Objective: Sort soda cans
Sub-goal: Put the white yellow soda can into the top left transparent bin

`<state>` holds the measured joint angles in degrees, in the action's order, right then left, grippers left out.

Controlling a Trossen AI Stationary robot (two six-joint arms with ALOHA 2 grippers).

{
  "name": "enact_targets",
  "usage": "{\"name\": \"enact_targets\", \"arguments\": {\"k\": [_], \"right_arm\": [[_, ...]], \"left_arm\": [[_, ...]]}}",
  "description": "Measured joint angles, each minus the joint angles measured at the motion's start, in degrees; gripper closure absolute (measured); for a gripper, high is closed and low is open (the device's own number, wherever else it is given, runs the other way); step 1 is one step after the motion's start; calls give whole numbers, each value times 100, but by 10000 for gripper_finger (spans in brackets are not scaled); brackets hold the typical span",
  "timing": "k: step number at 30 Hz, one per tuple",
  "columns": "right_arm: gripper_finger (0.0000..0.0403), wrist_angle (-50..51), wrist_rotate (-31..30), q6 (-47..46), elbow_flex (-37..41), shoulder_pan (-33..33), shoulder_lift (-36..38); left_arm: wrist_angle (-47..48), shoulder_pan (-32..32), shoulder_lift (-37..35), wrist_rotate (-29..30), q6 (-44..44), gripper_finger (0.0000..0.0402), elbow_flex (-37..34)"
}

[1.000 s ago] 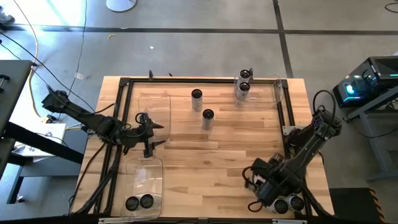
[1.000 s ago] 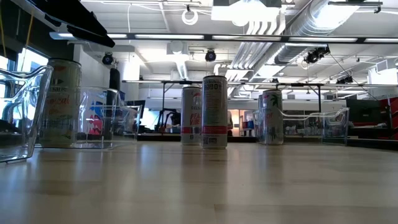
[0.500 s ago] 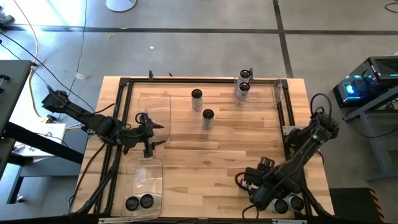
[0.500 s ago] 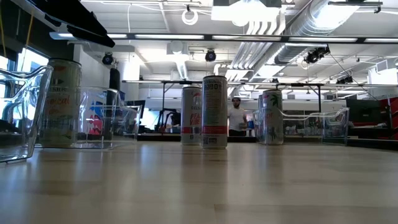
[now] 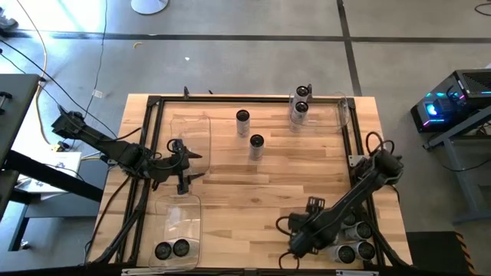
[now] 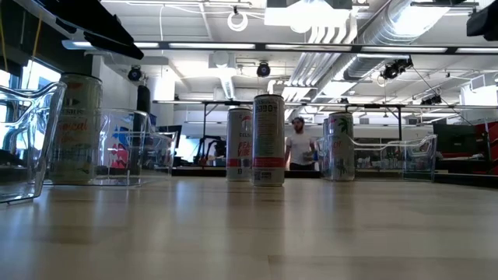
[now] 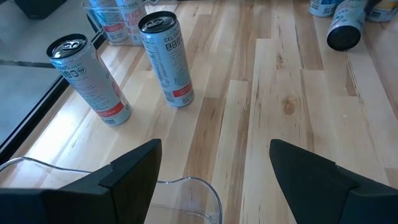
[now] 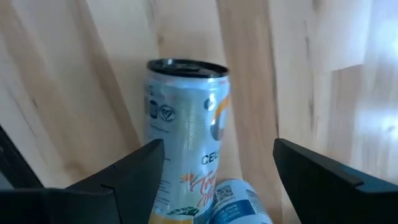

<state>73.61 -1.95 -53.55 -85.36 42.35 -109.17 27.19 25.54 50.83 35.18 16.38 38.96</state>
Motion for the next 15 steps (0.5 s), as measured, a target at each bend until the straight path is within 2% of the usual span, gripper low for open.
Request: {"name": "enact_targets", "arguments": {"k": [5, 9, 15], "right_arm": [[107, -378, 106, 199, 182, -45, 13], [107, -1513, 554, 200, 1100, -119, 141], [107, -2834, 703, 135, 2124, -297, 212]], "left_arm": [[14, 0, 0, 0, -1, 108, 0], [72, 0, 0, -1, 0, 108, 0], [109, 0, 0, 0, 4, 108, 0]]}}
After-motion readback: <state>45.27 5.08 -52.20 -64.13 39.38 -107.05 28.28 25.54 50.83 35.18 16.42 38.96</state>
